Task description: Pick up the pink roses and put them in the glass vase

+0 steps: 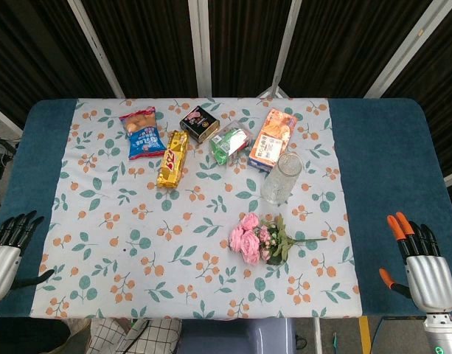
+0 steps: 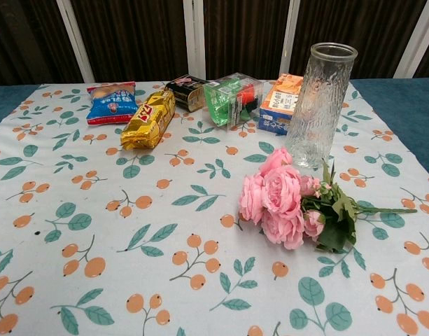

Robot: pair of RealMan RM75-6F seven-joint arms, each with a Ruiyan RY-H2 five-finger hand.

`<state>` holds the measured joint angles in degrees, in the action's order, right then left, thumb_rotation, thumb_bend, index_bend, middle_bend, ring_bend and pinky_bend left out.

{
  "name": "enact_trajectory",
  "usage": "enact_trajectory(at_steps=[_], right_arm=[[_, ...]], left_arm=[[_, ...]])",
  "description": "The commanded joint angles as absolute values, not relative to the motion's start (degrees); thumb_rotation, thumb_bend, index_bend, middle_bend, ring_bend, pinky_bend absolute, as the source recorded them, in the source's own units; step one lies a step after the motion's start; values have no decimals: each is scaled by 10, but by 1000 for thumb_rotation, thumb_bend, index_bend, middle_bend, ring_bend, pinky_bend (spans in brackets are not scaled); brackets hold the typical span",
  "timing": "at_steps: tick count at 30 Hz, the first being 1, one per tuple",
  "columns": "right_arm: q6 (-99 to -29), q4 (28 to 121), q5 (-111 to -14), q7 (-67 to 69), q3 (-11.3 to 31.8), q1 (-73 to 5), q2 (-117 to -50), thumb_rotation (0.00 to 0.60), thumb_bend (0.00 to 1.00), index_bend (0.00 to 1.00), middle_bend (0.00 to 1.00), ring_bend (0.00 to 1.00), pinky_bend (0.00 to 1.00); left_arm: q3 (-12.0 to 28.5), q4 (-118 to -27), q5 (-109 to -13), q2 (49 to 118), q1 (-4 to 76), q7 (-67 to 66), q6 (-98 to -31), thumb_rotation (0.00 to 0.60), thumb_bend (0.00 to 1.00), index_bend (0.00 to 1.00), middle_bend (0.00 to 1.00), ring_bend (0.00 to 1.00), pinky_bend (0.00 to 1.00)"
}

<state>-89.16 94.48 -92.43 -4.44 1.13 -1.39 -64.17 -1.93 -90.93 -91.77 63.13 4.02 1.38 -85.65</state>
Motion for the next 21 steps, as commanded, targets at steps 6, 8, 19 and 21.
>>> enact_trajectory(at_steps=[6,8,19,21], right_arm=[[-893,946,-927,-46,10,-13,-642,600,286,0,0,0,0],[-894,947,-925,-44,10,-12,-641,600,286,0,0,0,0],[-871,990,-917,0,4,-18,-638,600,287,0,0,0,0],[-863,1008,-920,8,3,-23,-633,600,287,0,0,0,0]], left_arm=[[-20,-909,-919,631,40,14,-857,600,0,0,0,0,0],[-20,-910,-920,630,40,15,-858,600,0,0,0,0,0],[-21,-909,-920,629,41,25,-856,600,0,0,0,0,0],[-21,-908,-921,628,41,28,-856,600,0,0,0,0,0]])
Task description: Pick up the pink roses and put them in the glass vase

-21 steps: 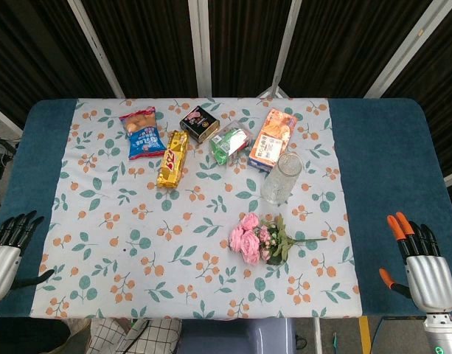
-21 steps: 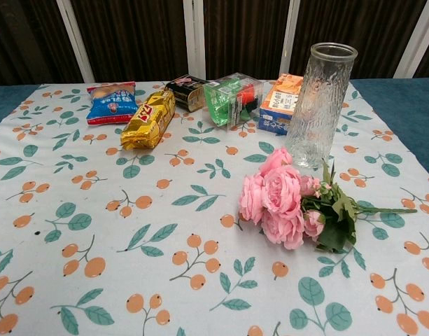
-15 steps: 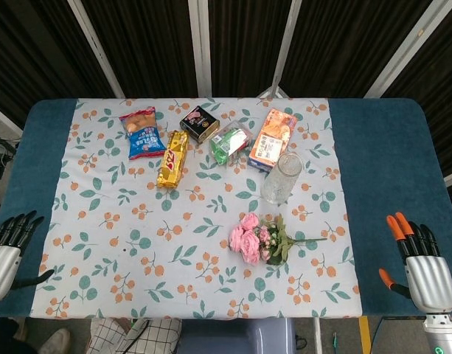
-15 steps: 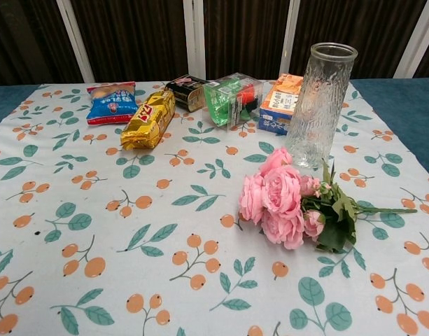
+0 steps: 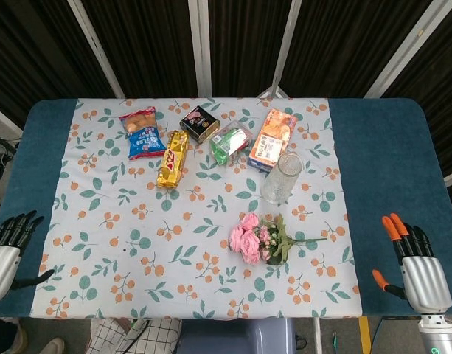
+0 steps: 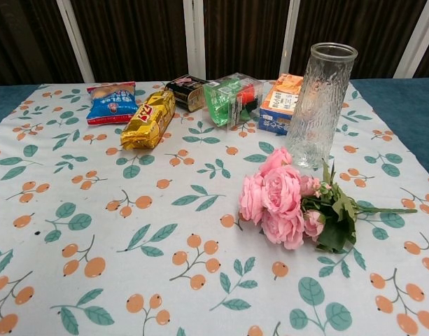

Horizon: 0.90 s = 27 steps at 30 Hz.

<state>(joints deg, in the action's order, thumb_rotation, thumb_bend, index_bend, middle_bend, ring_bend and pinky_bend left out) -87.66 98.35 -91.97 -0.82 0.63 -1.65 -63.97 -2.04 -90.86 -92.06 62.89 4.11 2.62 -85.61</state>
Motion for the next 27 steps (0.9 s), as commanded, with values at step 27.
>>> enact_trajectory(at_steps=[27], right_arm=[[-649,1027,-848,-122,41,-164,-785,600,286,0,0,0,0]], left_arm=[[-21,-909,-920,624,43,44,-854,600,0,0,0,0,0]])
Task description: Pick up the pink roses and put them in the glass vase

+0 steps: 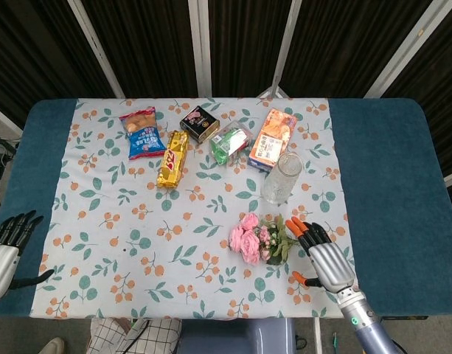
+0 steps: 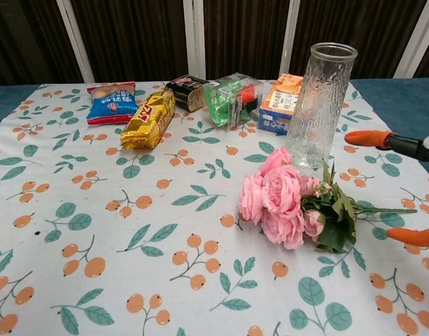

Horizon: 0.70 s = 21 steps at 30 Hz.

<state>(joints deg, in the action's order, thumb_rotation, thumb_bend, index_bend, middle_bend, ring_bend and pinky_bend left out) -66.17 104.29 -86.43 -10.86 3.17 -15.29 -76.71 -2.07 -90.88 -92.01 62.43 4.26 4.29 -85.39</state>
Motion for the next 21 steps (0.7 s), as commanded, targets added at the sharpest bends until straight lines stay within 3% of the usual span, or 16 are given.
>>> enact_trajectory(at_steps=[1,18,21], right_arm=[[-644,1021,-841,-127,44,-169,-793,600,286,0,0,0,0],[-599,926,-763,-147,77,-222,-891,600,287,0,0,0,0],[-593,912,-754,-148,81,-231,-907,600,287,40,52,35,5]], left_arm=[[-21,-909,-920,624,43,44,-853,600,0,0,0,0,0],[-22,-910,-917,620,45,52,-846,600,0,0,0,0,0],[-22,-911,-916,620,45,53,-845,600,0,0,0,0,0]])
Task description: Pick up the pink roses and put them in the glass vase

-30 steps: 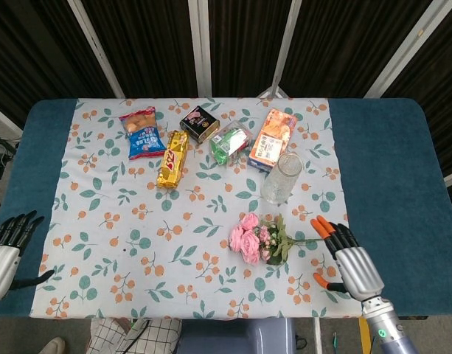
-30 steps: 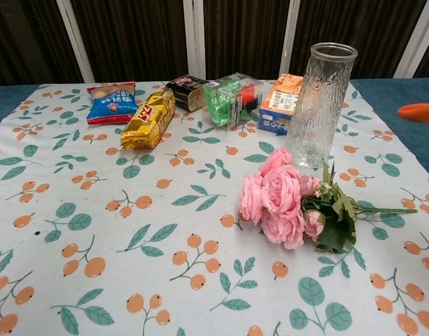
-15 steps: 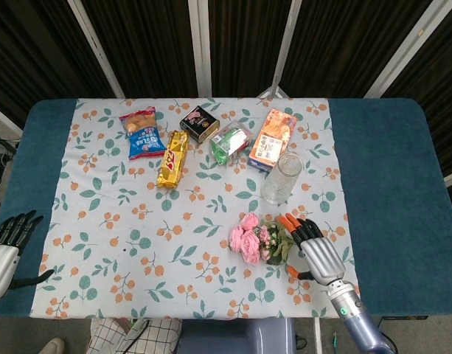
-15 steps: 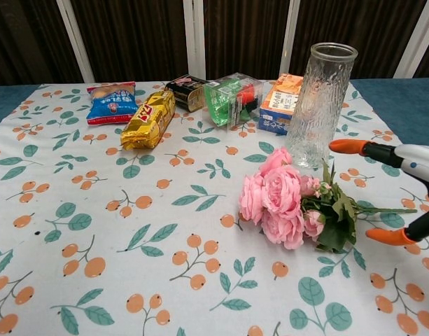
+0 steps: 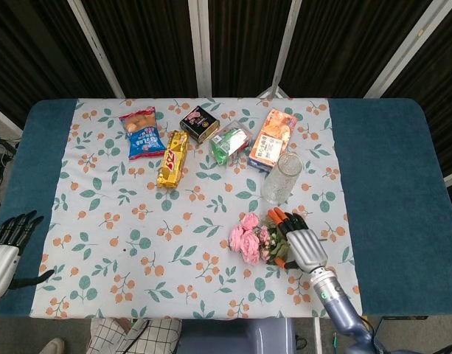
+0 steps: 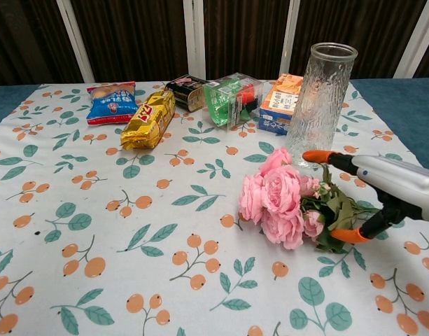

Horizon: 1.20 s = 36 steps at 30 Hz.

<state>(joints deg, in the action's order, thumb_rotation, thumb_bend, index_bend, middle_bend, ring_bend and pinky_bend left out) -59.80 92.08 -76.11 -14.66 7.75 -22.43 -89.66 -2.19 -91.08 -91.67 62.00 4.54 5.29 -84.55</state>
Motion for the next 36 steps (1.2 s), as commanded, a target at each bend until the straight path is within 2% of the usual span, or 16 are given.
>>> enact_trajectory(at_steps=[1,4,7,10,12,20,25,30,36], right_arm=[[-593,907,-751,-148,84,-233,-912,600,286,82,95,71,20],[-600,894,-748,-138,91,-238,-930,600,286,238,256,231,114],[-608,882,-753,-132,92,-240,-942,600,286,351,372,355,210],[-612,876,-757,-126,90,-243,-949,600,287,435,451,437,283],[-614,877,-759,-122,89,-243,-951,600,287,472,478,462,291],[-638,926,-775,-114,97,-244,-929,600,286,503,494,476,292],[-680,986,-793,-79,117,-232,-899,600,286,514,503,484,292],[-735,1037,-807,-49,164,-224,-859,600,287,514,504,484,292],[-806,1077,-779,11,266,-217,-822,600,287,514,504,484,291]], left_arm=[[-22,-911,-916,620,45,54,-845,600,0,0,0,0,0],[-22,-911,-914,619,46,55,-843,600,0,0,0,0,0],[-22,-911,-912,619,46,57,-841,600,0,0,0,0,0],[-22,-912,-912,619,47,57,-840,600,0,0,0,0,0],[-22,-912,-912,619,47,56,-839,600,0,0,0,0,0],[-22,-914,-910,618,47,56,-838,600,0,0,0,0,0],[-24,-916,-910,618,47,58,-835,600,0,0,0,0,0],[-24,-916,-913,618,47,57,-837,600,0,0,0,0,0],[-23,-918,-913,619,46,64,-840,600,0,0,0,0,0]])
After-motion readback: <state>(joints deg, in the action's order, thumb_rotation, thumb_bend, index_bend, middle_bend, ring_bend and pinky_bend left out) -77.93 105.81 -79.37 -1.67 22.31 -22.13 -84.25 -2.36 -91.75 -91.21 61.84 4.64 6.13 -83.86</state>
